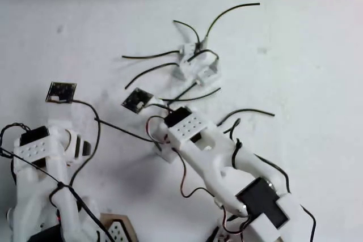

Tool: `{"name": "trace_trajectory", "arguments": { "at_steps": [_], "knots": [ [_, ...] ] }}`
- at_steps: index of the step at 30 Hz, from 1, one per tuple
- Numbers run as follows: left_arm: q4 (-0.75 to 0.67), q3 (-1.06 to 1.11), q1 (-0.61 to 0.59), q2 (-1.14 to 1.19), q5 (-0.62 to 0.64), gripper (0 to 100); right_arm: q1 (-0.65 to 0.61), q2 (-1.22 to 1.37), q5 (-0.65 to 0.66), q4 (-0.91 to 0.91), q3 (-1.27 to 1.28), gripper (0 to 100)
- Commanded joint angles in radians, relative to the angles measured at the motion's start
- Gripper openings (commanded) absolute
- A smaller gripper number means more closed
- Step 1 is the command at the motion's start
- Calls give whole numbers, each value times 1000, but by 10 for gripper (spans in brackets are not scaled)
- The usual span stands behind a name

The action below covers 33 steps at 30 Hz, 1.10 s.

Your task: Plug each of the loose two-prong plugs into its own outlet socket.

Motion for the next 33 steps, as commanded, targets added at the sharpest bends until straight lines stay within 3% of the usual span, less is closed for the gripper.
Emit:
{"name": "trace_trajectory", "arguments": {
  "at_steps": [1, 7, 13, 19, 33],
  "knots": [
    [-11, -3, -7, -47, -2, 222, 12, -41, 0, -22, -28, 141],
    [-11, -3, -7, -47, -2, 222, -4, -18, 0, -53, -8, 138],
    [-11, -3, -7, -47, -2, 222, -2, -39, 8, -51, -11, 38],
    [-11, -3, -7, -47, -2, 222, -1, -36, 8, -48, 26, 84],
    [-11, -3, -7, -47, -2, 222, -4, -36, 8, -44, 43, 85]
  ]
}}
